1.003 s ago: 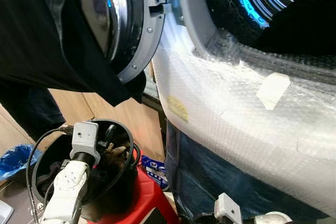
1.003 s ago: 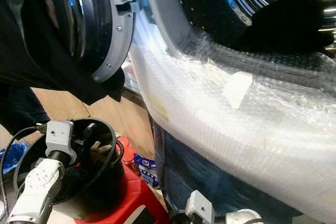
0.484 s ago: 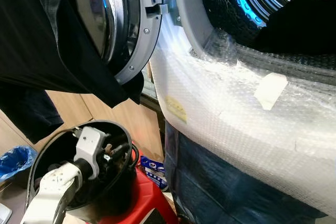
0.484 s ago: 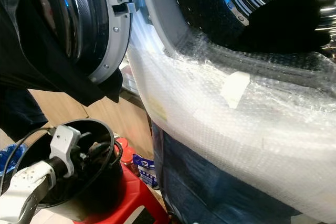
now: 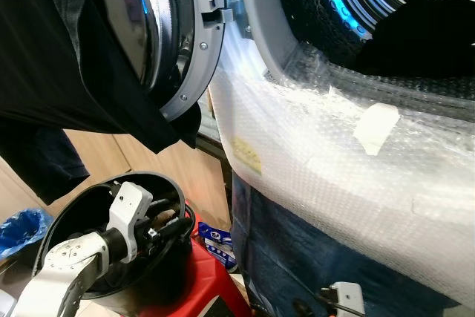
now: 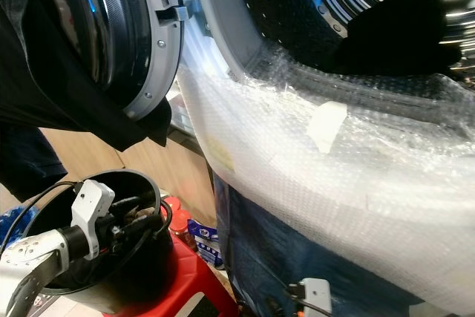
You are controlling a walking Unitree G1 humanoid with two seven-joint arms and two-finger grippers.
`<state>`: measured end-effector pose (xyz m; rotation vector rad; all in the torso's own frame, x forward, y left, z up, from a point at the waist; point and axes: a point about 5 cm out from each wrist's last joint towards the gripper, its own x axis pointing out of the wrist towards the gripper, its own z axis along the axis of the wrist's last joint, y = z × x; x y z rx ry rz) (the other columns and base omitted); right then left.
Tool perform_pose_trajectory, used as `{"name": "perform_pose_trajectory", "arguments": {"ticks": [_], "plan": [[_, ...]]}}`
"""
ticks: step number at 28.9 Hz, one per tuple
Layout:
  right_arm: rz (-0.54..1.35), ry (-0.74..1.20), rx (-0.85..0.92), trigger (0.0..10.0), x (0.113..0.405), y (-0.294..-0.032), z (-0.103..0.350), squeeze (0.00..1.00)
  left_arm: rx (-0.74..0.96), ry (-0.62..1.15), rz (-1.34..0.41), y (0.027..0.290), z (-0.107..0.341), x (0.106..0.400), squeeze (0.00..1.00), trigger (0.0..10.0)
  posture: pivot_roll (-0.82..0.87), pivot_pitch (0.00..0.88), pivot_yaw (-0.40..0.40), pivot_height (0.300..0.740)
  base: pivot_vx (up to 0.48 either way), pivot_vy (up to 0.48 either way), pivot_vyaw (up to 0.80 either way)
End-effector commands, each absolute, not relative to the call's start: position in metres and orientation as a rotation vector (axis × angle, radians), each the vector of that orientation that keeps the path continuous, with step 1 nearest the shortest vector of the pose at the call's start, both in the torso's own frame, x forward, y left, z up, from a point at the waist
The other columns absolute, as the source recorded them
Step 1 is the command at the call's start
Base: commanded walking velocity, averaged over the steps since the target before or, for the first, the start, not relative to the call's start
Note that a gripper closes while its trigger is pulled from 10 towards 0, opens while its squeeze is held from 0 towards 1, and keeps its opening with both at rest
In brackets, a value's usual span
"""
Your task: Clothes washing
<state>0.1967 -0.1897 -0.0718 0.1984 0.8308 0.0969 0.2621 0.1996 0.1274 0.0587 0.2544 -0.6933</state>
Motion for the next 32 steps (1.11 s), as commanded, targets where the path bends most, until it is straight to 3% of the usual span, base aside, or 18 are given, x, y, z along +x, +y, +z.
{"name": "perform_pose_trajectory", "arguments": {"ticks": [1,3,7,8,9,10,13,14,15,20,21,22,23,24,25,27,28,32], "plan": [[0.027,0.927,0.112,10.0,0.177,-0.192,-0.084,0.00,0.044,0.253,-0.729,0.200,0.135,0.259,0.00,10.0,0.09,0.086,0.123,0.740,0.000,0.000,0.00],[-0.096,1.014,-0.006,10.0,0.162,-0.205,-0.091,0.00,0.038,0.290,-0.774,0.205,0.142,0.255,0.00,10.0,0.10,0.086,0.122,0.740,0.000,0.000,0.00],[-0.040,1.087,-0.066,10.0,0.152,-0.197,-0.097,0.00,0.091,0.370,-0.912,0.206,0.144,0.239,0.00,10.0,0.11,0.089,0.125,0.740,0.000,0.000,0.00],[-0.018,1.081,-0.075,10.0,0.152,-0.193,-0.097,0.55,0.098,0.406,-0.947,0.210,0.147,0.231,0.00,10.0,0.10,0.093,0.128,0.740,0.000,0.000,0.00],[-0.017,1.074,-0.070,10.0,0.152,-0.192,-0.097,0.55,0.105,0.419,-0.950,0.213,0.148,0.228,0.00,10.0,0.10,0.093,0.128,0.740,0.000,0.000,0.00],[-0.030,1.066,-0.076,10.0,0.153,-0.192,-0.097,1.00,0.146,0.453,-0.948,0.218,0.148,0.225,0.00,10.0,0.11,0.099,0.127,0.740,0.000,0.000,0.00],[-0.063,1.062,-0.097,10.0,0.153,-0.190,-0.097,1.00,0.276,0.570,-0.939,0.233,0.147,0.218,0.00,10.0,0.12,0.102,0.124,0.740,0.000,0.000,0.00],[-0.060,1.069,-0.118,10.0,0.152,-0.188,-0.098,0.07,0.321,0.601,-0.932,0.238,0.148,0.217,0.00,10.0,0.12,0.102,0.124,0.740,0.000,0.000,0.00],[-0.064,1.066,-0.128,10.0,0.152,-0.188,-0.098,0.00,0.357,0.624,-0.914,0.243,0.147,0.217,0.00,10.0,0.12,0.102,0.124,0.740,0.000,0.000,0.00],[-0.119,1.047,-0.134,10.0,0.153,-0.192,-0.097,0.00,0.411,0.648,-0.854,0.254,0.145,0.218,0.06,10.0,0.12,0.100,0.121,0.740,0.000,0.000,0.00],[-0.132,1.046,-0.126,10.0,0.153,-0.192,-0.096,0.00,0.421,0.650,-0.842,0.256,0.144,0.219,1.00,10.0,0.12,0.098,0.120,0.740,0.000,0.000,0.00],[-0.135,1.041,-0.131,10.0,0.154,-0.193,-0.096,0.33,0.433,0.657,-0.841,0.256,0.143,0.220,1.00,10.0,0.12,0.100,0.120,0.740,0.000,0.000,0.00],[-0.138,1.036,-0.135,10.0,0.155,-0.193,-0.096,0.33,0.442,0.662,-0.841,0.257,0.143,0.220,1.00,10.0,0.12,0.100,0.120,0.740,0.000,0.000,0.00],[-0.155,1.027,-0.136,10.0,0.157,-0.194,-0.095,0.99,0.425,0.656,-0.847,0.256,0.143,0.220,1.00,10.0,0.12,0.096,0.118,0.740,0.000,0.000,0.00],[-0.166,1.030,-0.147,10.0,0.157,-0.195,-0.094,0.75,0.408,0.653,-0.859,0.254,0.145,0.220,1.00,10.0,0.12,0.096,0.118,0.740,0.000,0.000,0.00],[-0.168,1.034,-0.154,10.0,0.157,-0.195,-0.094,0.75,0.402,0.656,-0.865,0.254,0.145,0.219,1.00,10.0,0.12,0.094,0.116,0.740,0.000,0.000,0.00],[-0.182,1.031,-0.161,10.0,0.157,-0.196,-0.094,0.00,0.412,0.657,-0.867,0.255,0.146,0.220,1.00,10.0,0.12,0.094,0.115,0.740,0.000,0.000,0.00],[-0.200,1.034,-0.155,10.0,0.157,-0.197,-0.094,0.00,0.416,0.662,-0.868,0.256,0.147,0.220,1.00,10.0,0.12,0.094,0.116,0.740,0.000,0.000,0.00]]}}
